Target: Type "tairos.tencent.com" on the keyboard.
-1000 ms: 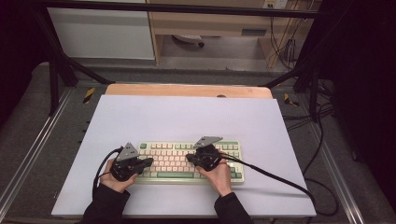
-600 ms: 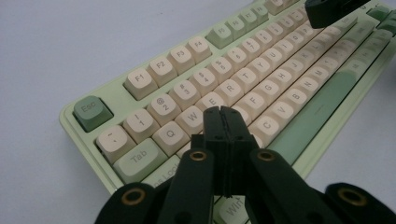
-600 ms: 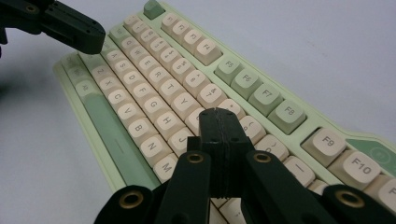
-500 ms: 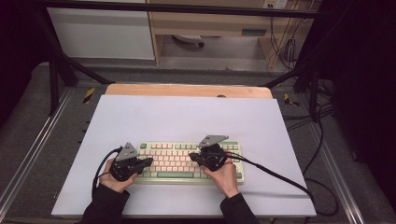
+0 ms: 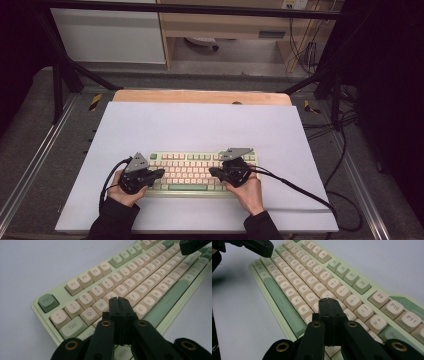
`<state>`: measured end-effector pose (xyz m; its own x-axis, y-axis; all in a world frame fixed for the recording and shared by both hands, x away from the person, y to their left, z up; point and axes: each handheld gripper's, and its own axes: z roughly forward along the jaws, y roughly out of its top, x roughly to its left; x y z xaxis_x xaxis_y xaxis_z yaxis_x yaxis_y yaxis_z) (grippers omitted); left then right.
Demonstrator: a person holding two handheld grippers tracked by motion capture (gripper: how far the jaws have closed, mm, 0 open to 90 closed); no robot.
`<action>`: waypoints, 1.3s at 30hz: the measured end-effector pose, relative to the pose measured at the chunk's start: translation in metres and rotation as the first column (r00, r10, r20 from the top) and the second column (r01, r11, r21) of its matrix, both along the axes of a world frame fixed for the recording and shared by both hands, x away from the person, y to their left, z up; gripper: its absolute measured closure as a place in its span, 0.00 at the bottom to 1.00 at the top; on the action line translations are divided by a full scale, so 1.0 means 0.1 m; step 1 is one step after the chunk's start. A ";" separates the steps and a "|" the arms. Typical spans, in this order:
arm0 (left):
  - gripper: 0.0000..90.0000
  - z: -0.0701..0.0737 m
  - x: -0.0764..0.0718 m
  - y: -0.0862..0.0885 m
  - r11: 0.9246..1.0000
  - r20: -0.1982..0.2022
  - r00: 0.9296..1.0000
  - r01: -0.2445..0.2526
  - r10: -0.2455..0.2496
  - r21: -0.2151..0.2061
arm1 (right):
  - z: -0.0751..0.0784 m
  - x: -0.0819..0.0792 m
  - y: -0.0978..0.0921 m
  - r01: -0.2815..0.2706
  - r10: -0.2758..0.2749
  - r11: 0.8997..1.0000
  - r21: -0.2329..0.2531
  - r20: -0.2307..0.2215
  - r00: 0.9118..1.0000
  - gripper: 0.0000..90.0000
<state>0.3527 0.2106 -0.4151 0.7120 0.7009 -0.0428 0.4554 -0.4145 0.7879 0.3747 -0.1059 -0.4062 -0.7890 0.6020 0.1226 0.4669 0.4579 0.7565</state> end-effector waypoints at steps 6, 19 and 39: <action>1.00 0.03 0.01 -0.05 1.000 0.008 1.000 0.003 -0.003 0.004 | -0.02 -0.04 -0.10 -0.001 0.001 1.000 0.003 -0.004 1.000 1.00; 1.00 0.06 0.10 -0.25 1.000 0.015 1.000 0.019 -0.019 0.023 | -0.06 -0.12 -0.27 0.013 -0.013 1.000 0.011 -0.015 1.000 1.00; 1.00 -0.08 0.28 -0.45 0.999 0.000 1.000 0.005 -0.005 0.048 | -0.09 -0.17 -0.33 0.013 -0.012 1.000 0.023 -0.022 1.000 1.00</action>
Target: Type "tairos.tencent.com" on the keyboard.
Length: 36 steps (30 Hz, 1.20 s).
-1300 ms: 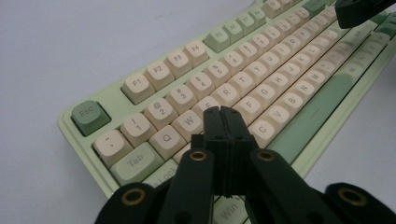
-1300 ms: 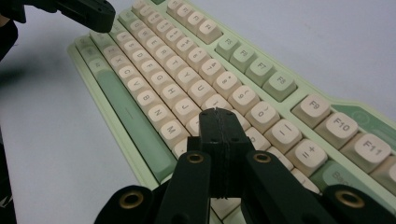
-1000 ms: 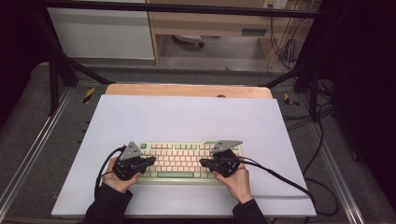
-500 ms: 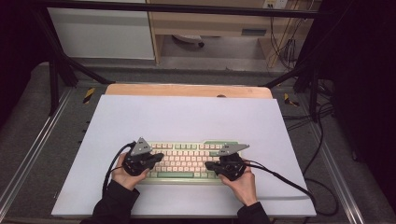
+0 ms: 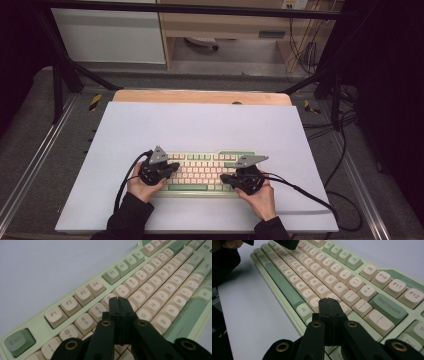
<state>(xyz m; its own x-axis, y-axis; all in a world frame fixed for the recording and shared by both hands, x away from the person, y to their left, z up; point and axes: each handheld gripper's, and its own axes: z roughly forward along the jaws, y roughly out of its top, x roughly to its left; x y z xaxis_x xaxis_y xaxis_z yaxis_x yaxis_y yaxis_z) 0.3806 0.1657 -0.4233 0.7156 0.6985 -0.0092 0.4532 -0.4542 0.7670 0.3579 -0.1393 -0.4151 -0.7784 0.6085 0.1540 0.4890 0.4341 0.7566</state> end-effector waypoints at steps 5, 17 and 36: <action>1.00 -0.02 0.01 -0.01 1.000 -0.004 1.000 0.000 0.000 0.004 | 0.00 0.00 0.00 -0.002 0.002 1.000 0.000 -0.001 1.000 1.00; 1.00 -0.04 0.01 -0.02 1.000 -0.002 1.000 0.006 -0.006 0.005 | 0.00 0.00 -0.01 -0.006 0.006 1.000 -0.001 0.000 1.000 1.00; 1.00 -0.02 -0.03 -0.01 1.000 0.008 1.000 0.016 -0.016 -0.001 | 0.02 -0.01 -0.03 -0.005 0.005 1.000 0.000 0.008 1.000 1.00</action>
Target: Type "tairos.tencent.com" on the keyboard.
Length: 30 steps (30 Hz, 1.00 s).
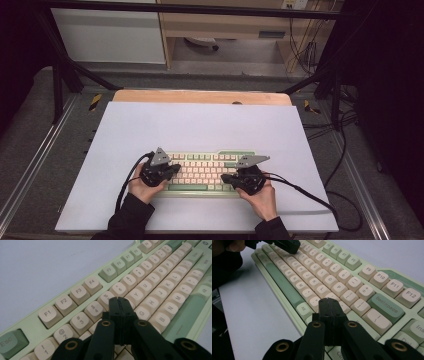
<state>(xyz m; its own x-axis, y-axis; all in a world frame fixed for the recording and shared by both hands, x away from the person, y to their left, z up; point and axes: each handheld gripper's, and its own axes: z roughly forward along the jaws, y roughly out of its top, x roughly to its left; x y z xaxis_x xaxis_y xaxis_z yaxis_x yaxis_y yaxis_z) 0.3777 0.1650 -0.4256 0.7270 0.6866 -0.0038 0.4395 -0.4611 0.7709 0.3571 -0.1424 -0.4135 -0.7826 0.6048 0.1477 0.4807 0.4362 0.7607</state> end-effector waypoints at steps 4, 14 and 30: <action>1.00 0.03 -0.02 0.01 1.000 0.007 1.000 0.003 -0.003 -0.006 | 0.01 0.00 0.00 0.002 -0.002 1.000 0.003 0.002 1.000 1.00; 1.00 0.08 -0.11 0.10 1.000 0.013 1.000 0.018 -0.018 -0.018 | 0.04 -0.01 -0.01 0.013 -0.013 1.000 0.014 0.013 1.000 1.00; 1.00 0.09 -0.22 0.30 0.999 0.010 1.000 0.004 -0.004 -0.039 | 0.05 0.03 0.05 0.022 -0.023 1.000 0.022 0.014 1.000 1.00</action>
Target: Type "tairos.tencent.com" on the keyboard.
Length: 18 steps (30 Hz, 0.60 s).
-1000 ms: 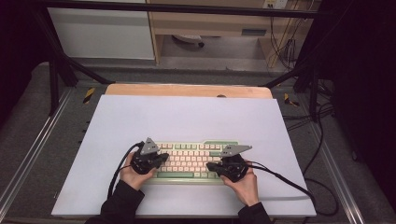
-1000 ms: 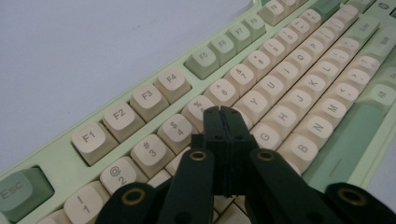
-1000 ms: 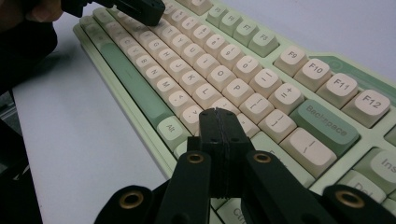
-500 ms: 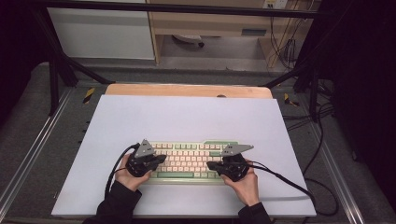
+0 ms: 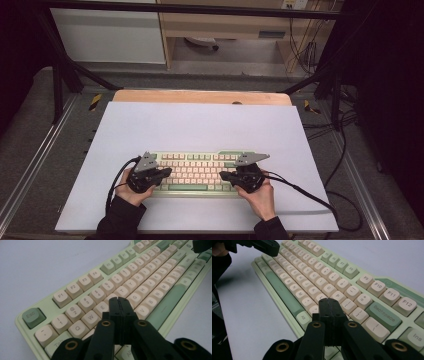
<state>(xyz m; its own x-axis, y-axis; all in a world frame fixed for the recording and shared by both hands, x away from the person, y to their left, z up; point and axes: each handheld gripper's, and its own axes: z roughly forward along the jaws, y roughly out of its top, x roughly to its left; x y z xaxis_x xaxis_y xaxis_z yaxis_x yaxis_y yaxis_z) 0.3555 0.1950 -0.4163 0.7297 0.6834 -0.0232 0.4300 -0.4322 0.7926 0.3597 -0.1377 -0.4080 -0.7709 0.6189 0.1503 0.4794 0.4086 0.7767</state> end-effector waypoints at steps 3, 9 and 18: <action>1.00 -0.01 -0.02 0.05 1.000 -0.002 1.000 -0.003 0.003 0.000 | 0.00 0.02 0.03 -0.001 0.001 1.000 -0.001 0.004 1.000 1.00; 1.00 -0.03 -0.06 0.13 1.000 -0.007 1.000 -0.012 0.012 -0.005 | 0.00 0.05 0.09 0.008 -0.008 1.000 -0.003 -0.002 1.000 1.00; 1.00 -0.03 -0.07 0.20 1.000 -0.008 1.000 -0.024 0.024 -0.014 | -0.01 0.14 0.24 0.008 -0.008 1.000 0.005 -0.003 1.000 1.00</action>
<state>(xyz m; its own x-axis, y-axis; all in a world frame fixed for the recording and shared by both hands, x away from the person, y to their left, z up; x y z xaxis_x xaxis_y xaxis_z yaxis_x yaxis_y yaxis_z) 0.3485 0.2148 -0.4189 0.7131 0.7000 -0.0387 0.4464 -0.4109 0.7949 0.3742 -0.1132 -0.4091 -0.7655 0.6244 0.1555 0.4850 0.4011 0.7771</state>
